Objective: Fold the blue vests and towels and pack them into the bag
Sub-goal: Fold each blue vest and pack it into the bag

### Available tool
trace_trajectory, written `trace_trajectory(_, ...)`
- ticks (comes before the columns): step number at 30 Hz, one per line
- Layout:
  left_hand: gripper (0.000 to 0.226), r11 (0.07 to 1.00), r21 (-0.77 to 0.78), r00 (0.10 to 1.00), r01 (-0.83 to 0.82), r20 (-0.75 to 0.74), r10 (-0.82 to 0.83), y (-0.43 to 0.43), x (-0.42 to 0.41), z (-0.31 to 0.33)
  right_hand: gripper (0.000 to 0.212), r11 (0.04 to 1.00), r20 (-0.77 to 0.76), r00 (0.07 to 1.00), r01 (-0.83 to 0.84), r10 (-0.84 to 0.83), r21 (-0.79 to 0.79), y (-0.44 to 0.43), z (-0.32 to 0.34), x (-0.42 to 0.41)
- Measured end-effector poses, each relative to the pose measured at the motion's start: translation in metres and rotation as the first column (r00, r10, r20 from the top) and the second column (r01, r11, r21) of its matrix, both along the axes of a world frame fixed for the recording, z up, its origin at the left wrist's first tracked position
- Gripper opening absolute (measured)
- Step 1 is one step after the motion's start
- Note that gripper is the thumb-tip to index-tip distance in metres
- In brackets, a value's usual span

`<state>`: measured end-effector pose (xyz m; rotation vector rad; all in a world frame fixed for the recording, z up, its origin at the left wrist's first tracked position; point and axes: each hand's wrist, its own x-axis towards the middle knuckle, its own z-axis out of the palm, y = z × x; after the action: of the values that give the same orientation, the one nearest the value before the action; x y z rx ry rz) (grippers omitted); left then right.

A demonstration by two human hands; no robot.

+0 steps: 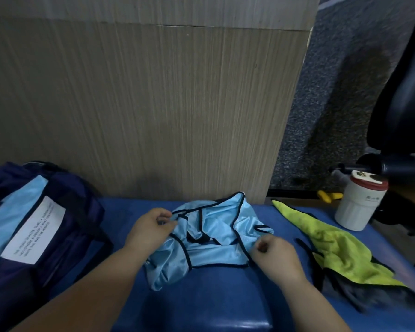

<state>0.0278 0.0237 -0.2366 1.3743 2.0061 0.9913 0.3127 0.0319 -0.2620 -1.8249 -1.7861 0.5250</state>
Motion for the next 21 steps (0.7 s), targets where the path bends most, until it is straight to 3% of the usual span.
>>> trace_trajectory(2,0.027,1.000,-0.021,0.987,0.001,0.161,0.002,0.000,0.003,0.005,0.021,0.985,0.068,0.988,-0.129,0.138,-0.118,-0.001,-0.006,-0.001)
trace_trajectory(5,0.035,0.993,0.000,0.954,-0.121,0.278,0.117,0.003,-0.002,0.005,0.034,0.984,0.111,0.979,-0.164,0.171,-0.073,0.002,-0.013,-0.004)
trace_trajectory(9,0.025,0.988,-0.096,0.942,-0.118,0.305,0.142,-0.004,-0.010,0.005,0.023,0.988,-0.205,0.969,0.149,-0.136,0.050,0.004,-0.008,-0.006)
trace_trajectory(11,0.025,0.987,-0.158,0.953,-0.035,0.291,0.081,-0.007,-0.009,0.007,0.032,0.973,-0.397,0.889,0.225,-0.228,-0.055,0.009,-0.009,-0.004)
trace_trajectory(13,0.023,0.977,-0.212,0.961,0.020,0.272,0.040,-0.009,-0.007,0.010,0.034,0.961,-0.608,0.748,0.164,-0.267,-0.221,0.011,-0.009,-0.005)
trace_trajectory(15,0.019,0.965,-0.251,0.968,0.074,0.250,-0.009,-0.010,-0.006,0.011,0.027,0.950,-0.697,0.661,0.079,-0.277,-0.303,0.010,-0.008,-0.008)
trace_trajectory(18,0.018,0.976,-0.202,0.976,0.083,0.212,-0.039,-0.009,-0.005,0.011,0.015,0.936,-0.706,0.658,-0.006,-0.260,-0.351,0.005,-0.005,-0.009)
trace_trajectory(21,0.031,0.995,-0.084,0.995,0.044,0.091,-0.036,-0.005,-0.005,0.012,0.018,0.947,-0.739,0.640,-0.051,-0.213,-0.317,0.000,0.004,-0.008)
